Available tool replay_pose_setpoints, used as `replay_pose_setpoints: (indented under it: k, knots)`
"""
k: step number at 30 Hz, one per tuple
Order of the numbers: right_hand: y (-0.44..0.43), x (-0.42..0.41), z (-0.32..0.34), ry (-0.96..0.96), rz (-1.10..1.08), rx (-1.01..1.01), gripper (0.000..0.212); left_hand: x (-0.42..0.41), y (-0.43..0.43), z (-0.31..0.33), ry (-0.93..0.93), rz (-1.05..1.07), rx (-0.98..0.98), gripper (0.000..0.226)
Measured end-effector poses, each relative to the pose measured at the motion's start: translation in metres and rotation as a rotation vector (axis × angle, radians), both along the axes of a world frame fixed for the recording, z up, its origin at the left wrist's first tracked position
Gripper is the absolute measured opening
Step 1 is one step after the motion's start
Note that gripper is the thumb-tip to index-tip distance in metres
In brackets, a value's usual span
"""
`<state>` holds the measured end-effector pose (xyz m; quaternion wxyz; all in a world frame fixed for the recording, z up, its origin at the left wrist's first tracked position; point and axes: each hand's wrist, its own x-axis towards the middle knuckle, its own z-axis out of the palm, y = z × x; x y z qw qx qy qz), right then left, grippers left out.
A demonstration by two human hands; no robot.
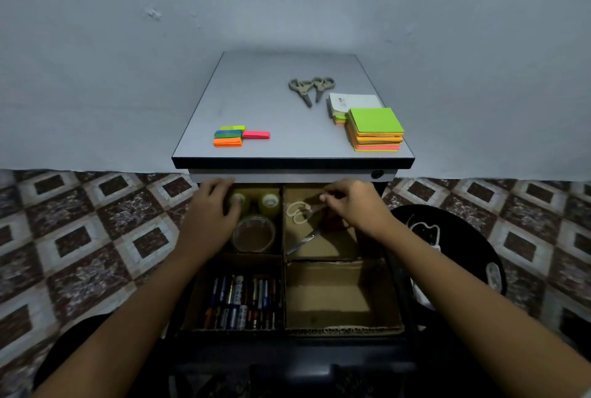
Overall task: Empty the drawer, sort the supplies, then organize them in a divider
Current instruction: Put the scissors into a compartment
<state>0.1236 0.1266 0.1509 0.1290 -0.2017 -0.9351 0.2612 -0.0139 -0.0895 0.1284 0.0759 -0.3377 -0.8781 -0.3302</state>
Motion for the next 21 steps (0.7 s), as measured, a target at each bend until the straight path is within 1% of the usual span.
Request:
replay_pose_setpoints:
  k: [2,4,6,8,13,17,19,21]
  knots:
    - [-0.002,0.0,0.023,0.061,0.007,-0.012,0.032,0.005,0.014,0.02,0.045,-0.09,0.026,0.039]
    - [0.0,-0.003,0.044,0.123,0.017,0.012,0.032,0.005,0.03,0.039,0.076,-0.15,0.092,0.036]
    - [0.005,-0.009,0.062,0.168,0.01,0.037,0.03,0.003,0.049,0.059,0.054,-0.169,0.167,0.032]
    - [0.014,-0.018,0.08,0.19,-0.011,0.043,0.029,-0.003,0.071,0.079,0.007,-0.196,0.181,0.032]
    - [0.047,-0.053,0.12,0.192,-0.043,0.105,0.022,-0.035,0.128,0.12,-0.006,-0.21,0.045,0.034]
    - [0.076,-0.088,0.135,0.105,-0.098,0.115,0.022,-0.064,0.167,0.135,-0.118,-0.139,0.001,0.031]
    - [0.094,-0.109,0.135,0.055,-0.115,0.115,0.025,-0.079,0.185,0.135,-0.151,-0.089,-0.043,0.027]
    - [0.111,-0.132,0.128,-0.003,-0.14,0.128,0.034,-0.096,0.203,0.13,-0.184,-0.051,-0.092,0.025]
